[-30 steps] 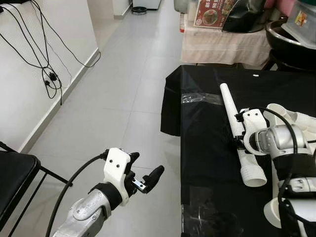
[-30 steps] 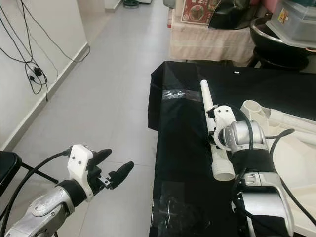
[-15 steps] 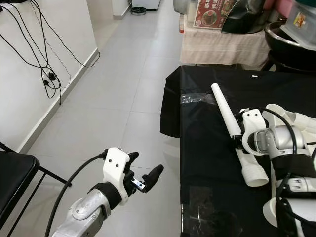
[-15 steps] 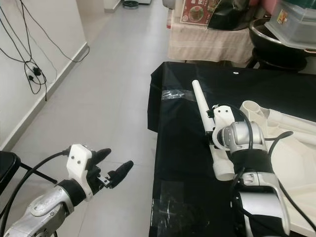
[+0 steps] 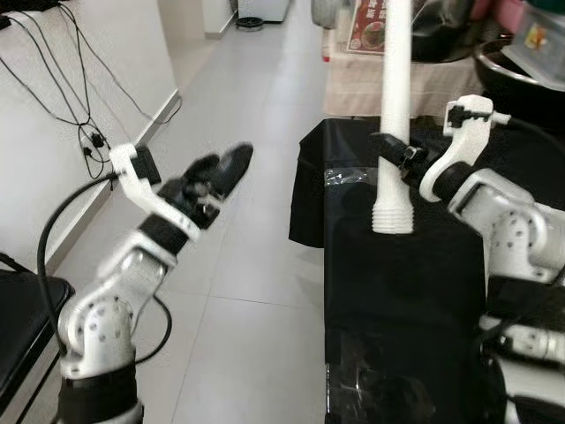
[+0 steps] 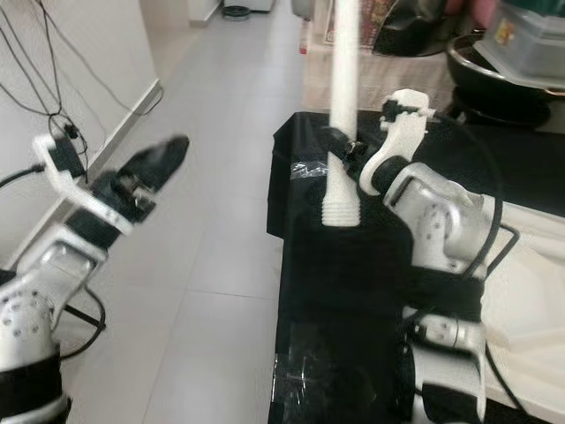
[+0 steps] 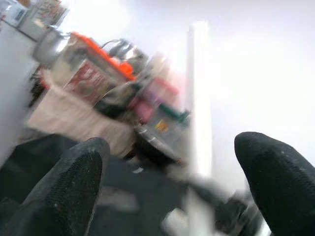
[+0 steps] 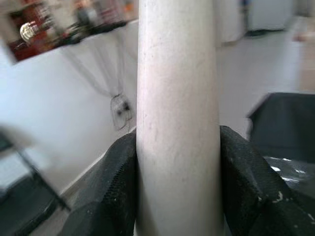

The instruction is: Building children table

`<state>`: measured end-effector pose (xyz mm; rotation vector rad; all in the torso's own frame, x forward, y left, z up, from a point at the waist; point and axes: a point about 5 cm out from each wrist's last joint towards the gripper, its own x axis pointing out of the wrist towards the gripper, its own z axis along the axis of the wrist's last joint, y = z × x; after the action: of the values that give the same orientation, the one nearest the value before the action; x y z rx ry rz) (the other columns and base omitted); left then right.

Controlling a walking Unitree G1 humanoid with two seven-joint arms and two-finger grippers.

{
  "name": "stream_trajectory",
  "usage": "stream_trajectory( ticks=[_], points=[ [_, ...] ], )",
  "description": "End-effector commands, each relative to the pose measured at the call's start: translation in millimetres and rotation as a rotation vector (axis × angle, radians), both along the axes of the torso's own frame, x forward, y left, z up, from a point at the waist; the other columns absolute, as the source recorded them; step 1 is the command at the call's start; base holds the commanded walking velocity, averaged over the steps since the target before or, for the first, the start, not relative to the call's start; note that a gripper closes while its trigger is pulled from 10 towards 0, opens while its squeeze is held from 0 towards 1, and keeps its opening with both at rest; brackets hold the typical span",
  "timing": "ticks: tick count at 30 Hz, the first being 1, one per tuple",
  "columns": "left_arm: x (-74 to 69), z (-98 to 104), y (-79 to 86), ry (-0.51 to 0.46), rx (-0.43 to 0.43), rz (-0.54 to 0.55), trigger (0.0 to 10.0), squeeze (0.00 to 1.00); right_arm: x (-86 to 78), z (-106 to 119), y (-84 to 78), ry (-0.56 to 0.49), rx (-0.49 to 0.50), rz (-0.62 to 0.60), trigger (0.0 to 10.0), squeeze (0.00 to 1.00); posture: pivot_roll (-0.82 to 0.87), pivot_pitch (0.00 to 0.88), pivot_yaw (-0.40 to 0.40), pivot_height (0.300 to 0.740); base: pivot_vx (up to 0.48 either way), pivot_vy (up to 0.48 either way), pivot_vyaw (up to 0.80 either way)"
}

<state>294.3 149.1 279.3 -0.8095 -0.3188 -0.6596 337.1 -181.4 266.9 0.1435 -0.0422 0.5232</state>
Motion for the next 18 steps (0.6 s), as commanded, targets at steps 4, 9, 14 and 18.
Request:
stream_trajectory(
  ticks=[4,9,14,18],
  points=[
    [2.1,31,-6.6,-0.103,-0.062,-0.180,10.0,1.00,-11.4,8,22.4,-0.140,-0.169,0.095,10.0,0.00,0.03,0.058,-0.041,0.740,0.000,0.000,0.00],
    [0.1,56,-15.2,-0.183,-0.045,-0.294,10.0,1.00,-17.0,10,32.5,-0.202,-0.248,0.137,10.0,0.00,0.03,0.054,-0.037,0.740,0.000,0.000,0.00],
    [11.4,69,-11.9,-0.137,0.017,-0.252,10.0,0.99,-33.0,17,47.3,-0.287,-0.298,0.253,10.0,0.00,0.03,0.053,-0.020,0.740,0.000,0.000,0.00],
    [20.7,67,-10.0,-0.093,0.023,-0.242,10.0,0.00,-42.0,13,56.5,-0.309,-0.370,0.322,10.0,0.00,0.03,0.057,-0.017,0.740,0.000,0.000,0.00]
  ],
)
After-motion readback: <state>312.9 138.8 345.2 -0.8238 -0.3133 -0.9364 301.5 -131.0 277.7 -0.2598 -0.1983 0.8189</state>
